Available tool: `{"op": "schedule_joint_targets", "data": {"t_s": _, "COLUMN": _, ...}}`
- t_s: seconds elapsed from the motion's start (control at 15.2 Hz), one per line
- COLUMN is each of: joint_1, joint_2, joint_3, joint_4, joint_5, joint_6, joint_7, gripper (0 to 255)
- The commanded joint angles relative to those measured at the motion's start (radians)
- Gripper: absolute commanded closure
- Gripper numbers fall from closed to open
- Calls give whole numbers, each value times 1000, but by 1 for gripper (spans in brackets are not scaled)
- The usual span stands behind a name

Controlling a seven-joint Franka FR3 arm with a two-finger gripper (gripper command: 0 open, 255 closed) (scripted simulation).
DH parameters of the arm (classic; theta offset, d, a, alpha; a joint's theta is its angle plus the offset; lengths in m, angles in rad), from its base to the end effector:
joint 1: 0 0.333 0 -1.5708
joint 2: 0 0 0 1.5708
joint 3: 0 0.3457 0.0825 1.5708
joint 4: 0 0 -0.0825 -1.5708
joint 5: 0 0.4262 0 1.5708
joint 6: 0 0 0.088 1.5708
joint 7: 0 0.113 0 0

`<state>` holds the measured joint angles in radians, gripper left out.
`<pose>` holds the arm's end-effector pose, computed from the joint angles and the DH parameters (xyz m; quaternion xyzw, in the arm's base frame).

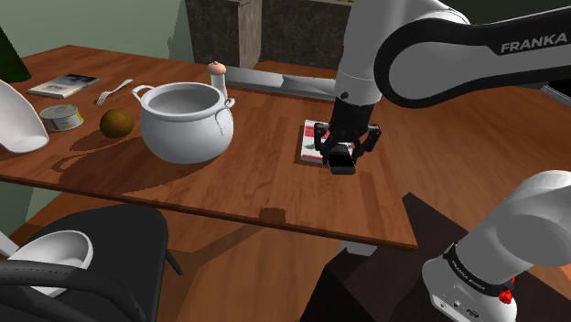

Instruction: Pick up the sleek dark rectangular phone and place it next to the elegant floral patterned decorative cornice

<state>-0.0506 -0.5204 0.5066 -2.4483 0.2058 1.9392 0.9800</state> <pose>0.3743 0.2086 0.4605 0.9448 -0.3262 0.0036 0.0315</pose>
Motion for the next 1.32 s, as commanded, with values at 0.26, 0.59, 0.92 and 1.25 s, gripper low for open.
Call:
{"op": "schedule_joint_targets", "data": {"t_s": 0.26, "joint_1": -29, "joint_2": 22, "joint_3": -36, "joint_4": 52, "joint_5": -31, "joint_6": -34, "joint_7": -39, "gripper": 255}}
{"op": "schedule_joint_targets", "data": {"t_s": 0.59, "joint_1": -99, "joint_2": 124, "joint_3": -92, "joint_4": 118, "joint_5": -100, "joint_6": -5, "joint_7": -120, "gripper": 255}}
{"op": "schedule_joint_targets", "data": {"t_s": 0.92, "joint_1": -160, "joint_2": 243, "joint_3": -140, "joint_4": 213, "joint_5": -164, "joint_6": 13, "joint_7": -189, "gripper": 255}}
{"op": "schedule_joint_targets", "data": {"t_s": 1.25, "joint_1": -211, "joint_2": 374, "joint_3": -181, "joint_4": 337, "joint_5": -221, "joint_6": 16, "joint_7": -249, "gripper": 255}}
